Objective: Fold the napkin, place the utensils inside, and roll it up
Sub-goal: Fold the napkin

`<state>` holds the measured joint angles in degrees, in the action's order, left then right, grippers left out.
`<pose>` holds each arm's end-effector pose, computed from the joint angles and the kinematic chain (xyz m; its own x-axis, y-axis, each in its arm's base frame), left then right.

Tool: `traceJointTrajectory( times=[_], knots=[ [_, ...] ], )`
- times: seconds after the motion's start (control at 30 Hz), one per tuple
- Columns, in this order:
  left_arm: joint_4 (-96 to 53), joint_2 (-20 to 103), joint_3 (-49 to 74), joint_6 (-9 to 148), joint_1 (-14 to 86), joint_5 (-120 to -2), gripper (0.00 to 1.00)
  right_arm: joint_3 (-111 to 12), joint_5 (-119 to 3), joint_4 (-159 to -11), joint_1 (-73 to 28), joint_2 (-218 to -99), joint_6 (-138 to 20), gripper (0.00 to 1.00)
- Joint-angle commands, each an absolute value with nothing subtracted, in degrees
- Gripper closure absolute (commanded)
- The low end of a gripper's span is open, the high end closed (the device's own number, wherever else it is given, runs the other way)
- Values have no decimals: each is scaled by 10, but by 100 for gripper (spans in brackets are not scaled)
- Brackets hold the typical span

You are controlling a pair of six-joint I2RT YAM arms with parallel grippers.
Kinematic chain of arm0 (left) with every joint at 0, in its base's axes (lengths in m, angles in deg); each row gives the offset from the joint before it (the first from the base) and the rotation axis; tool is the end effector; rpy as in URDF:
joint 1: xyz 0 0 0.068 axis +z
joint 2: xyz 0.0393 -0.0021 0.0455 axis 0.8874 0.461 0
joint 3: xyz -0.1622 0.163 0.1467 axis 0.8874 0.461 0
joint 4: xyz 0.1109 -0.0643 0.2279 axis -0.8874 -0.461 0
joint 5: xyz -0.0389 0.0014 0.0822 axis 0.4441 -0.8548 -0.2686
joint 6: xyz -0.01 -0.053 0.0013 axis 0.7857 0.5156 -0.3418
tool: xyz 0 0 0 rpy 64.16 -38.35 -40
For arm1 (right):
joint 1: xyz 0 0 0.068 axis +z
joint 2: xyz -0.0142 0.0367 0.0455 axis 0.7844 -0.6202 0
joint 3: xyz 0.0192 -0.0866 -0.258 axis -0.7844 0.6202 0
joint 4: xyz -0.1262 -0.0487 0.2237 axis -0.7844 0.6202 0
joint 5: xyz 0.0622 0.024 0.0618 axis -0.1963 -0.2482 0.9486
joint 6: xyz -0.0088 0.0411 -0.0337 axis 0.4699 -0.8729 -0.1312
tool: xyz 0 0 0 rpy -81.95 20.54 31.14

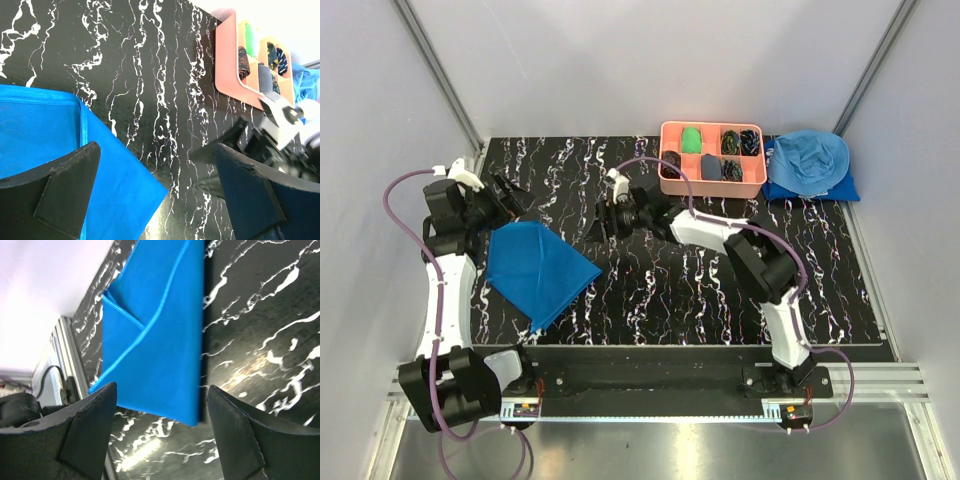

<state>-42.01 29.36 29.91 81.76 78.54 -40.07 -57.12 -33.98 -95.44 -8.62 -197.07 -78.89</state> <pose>0.2409 0.0510 0.3249 -0.4689 -0.5015 -0.7271 -0.0135 0.8272 -0.5618 0.3352 0.3386 0.2016 -0.7001 -0.1334 -0.7014 -0.6846 0.4043 0.6065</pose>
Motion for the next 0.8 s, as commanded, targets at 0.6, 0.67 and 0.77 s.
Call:
traceJointTrajectory(
  times=[0.6,0.67,0.77],
  knots=[
    [-390,314,307,825,790,-382,1,-693,-129,-895,-97,-2137,-756,38],
    [-390,314,307,826,789,-378,1,-697,-128,-894,-94,-2143,-759,41],
    [-390,315,307,826,789,-377,1,-700,-137,-894,-91,-2149,-759,44]
  ],
)
